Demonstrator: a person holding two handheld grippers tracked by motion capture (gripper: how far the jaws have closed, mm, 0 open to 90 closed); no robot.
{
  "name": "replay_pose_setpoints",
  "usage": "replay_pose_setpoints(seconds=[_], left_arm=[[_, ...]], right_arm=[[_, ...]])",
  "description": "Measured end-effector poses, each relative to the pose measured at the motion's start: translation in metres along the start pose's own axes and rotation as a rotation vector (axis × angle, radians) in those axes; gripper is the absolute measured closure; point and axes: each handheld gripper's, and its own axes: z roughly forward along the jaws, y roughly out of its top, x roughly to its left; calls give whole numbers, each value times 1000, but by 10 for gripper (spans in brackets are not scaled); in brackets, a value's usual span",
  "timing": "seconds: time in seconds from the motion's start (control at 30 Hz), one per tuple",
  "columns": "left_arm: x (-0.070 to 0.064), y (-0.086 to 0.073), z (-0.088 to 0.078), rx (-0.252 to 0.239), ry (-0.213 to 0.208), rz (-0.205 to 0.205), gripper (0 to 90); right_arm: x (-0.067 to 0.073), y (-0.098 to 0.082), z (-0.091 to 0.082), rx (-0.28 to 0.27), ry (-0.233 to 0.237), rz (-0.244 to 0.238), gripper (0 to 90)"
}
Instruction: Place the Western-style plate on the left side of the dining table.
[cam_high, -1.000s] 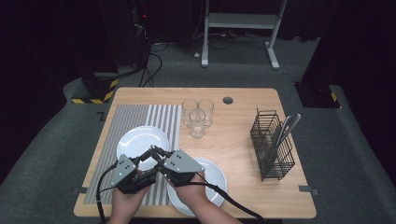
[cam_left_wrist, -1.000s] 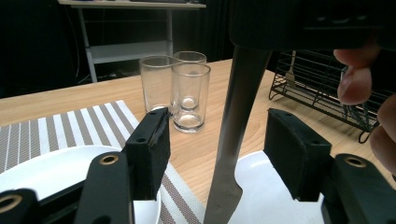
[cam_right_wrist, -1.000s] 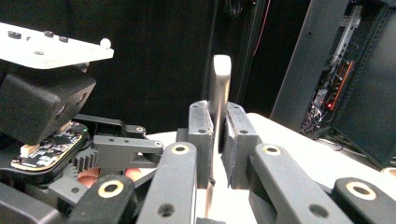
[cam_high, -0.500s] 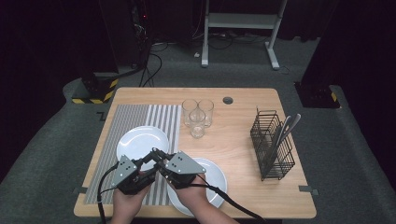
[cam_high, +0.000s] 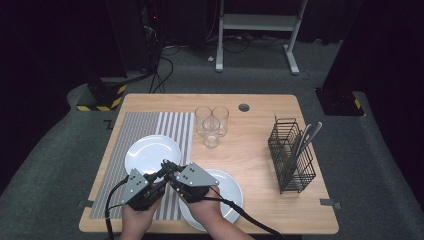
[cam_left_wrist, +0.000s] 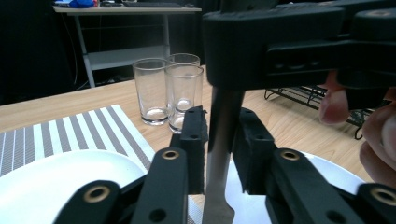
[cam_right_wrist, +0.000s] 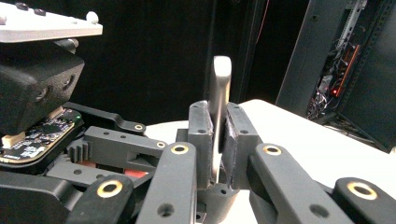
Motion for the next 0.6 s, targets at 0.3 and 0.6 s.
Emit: replay_pose_setpoints(seconds=[0.3,0.6], left_arm=[[-1,-2,0,0,7,27,782],[2,-2,0,-3,14,17,783]], right_arm=[[-1,0,0,4,0,6,817],[-2,12,-8,-47,2,2,771]])
